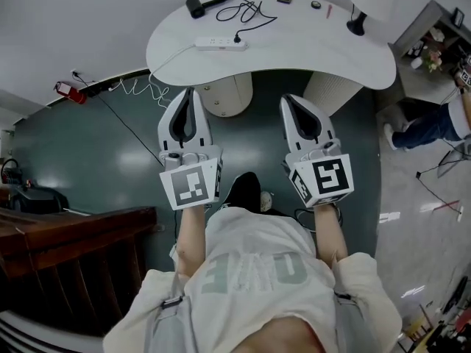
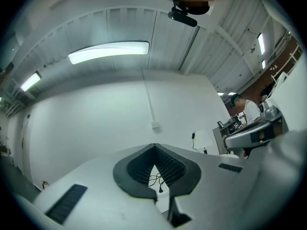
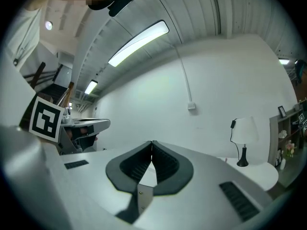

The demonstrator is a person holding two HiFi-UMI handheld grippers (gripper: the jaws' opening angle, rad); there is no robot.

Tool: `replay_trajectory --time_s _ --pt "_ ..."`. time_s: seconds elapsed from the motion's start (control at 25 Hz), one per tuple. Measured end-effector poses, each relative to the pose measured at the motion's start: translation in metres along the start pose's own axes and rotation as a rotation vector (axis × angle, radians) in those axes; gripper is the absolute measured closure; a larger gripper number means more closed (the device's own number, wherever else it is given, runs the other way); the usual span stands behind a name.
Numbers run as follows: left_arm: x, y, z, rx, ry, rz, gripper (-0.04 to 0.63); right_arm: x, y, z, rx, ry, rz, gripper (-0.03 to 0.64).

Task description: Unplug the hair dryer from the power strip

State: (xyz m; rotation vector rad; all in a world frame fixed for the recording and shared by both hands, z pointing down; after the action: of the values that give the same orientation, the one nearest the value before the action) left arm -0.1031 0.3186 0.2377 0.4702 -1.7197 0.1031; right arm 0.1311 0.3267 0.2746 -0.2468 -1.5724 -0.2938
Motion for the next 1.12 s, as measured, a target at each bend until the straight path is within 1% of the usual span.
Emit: replay_trajectory --time_s 0.12,0.24,0.36,0.44,0.52,0.6,0.84,1.12 --pt "0.019 -0.012 0.011 -0.027 0.042 -0.006 0.583 0.005 -0.019 -0.006 0.009 0.014 0.001 0.596" --pt "0.043 -0.044 0.019 -0.009 0.092 -0.019 0.583 0.007 -0.052 -0.011 0.024 0.039 -0.019 0.597" --pt "0.061 -0.083 0.029 0.046 0.095 -0.052 0.583 0.009 -0.089 -0.013 0.018 0.071 -0.027 0.595" --pt "0.066 -0.113 0.040 0.082 0.084 -0.080 0.583 0.007 -0.116 -0.016 0.012 0.091 -0.031 0.595" --pt "0.069 -0.146 0.052 0.102 0.080 -0.098 0.583 0.004 -0.145 -0.023 0.019 0.088 -0.024 0.596" --pt "0.072 -0.177 0.065 0.112 0.092 -0.114 0.583 0.003 -0.176 -0.031 0.024 0.095 -0.021 0.595" --pt "0.093 -0.245 0.106 0.133 0.148 -0.106 0.583 -0.001 -0.259 -0.039 0.055 0.112 -0.012 0.595" --pt "0.118 -0.296 0.137 0.170 0.193 -0.080 0.583 0.000 -0.326 -0.049 0.051 0.106 0.017 0.596"
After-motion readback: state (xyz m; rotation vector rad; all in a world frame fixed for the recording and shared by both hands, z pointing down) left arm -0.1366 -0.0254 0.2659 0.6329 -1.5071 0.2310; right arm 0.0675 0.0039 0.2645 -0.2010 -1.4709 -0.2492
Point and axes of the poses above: the fingertips, and each gripper's own axes: y backward along the fingers, z to its left, x out of its underside, the point moved 10 cm from there along y, backward along the fingers, and after that the axes turned 7 degrees about x, right-handed, at the moved point
